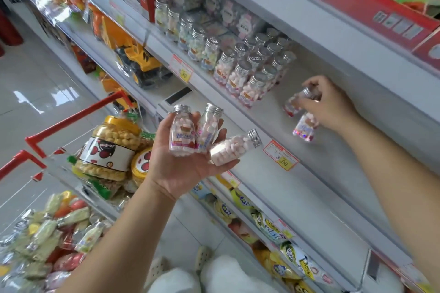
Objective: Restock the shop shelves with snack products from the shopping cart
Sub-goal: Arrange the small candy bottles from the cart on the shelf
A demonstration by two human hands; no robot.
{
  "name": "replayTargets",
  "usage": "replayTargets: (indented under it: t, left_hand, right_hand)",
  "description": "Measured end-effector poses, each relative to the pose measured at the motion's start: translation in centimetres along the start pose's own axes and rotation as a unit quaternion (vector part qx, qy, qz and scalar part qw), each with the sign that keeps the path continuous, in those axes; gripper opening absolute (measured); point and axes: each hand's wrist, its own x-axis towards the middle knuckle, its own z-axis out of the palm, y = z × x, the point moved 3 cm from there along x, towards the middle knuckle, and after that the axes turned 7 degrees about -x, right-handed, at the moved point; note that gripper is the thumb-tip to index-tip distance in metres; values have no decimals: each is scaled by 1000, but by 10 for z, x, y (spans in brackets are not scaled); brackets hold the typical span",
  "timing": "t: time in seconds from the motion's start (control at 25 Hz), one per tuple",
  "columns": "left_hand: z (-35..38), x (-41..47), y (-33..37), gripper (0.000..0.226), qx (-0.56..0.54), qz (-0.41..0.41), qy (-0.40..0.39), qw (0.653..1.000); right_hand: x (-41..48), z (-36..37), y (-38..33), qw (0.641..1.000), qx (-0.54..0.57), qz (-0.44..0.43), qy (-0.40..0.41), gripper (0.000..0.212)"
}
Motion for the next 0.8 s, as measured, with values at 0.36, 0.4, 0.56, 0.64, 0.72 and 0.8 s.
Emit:
replayTargets:
  t: [0.36,0.4,0.56,0.64,0.72,0.8]
  left_hand:
    - [-6,2,10,32,25,-56,19,998]
    - [-5,1,12,33,35,-62,17,997]
    - [-4,-2,24,36,44,-71,19,996]
    - [-3,-3,26,37,50,-84,19,995]
    - [-1,-2,25,36,56,-99,21,993]
    - [0,1,25,37,57,-104,23,993]
  right_hand:
    - [-4,13,10,995,83,62,-12,39]
    - [-5,14,6,995,79,55,-14,34]
    - [-5,12,-17,996,40,29,-73,34]
    - [-8,10,-27,994,19,27,-104,39]
    - [-10,8,-34,994,-8,20,-108,41]
    - [-10,7,-40,993,-24,8,-111,41]
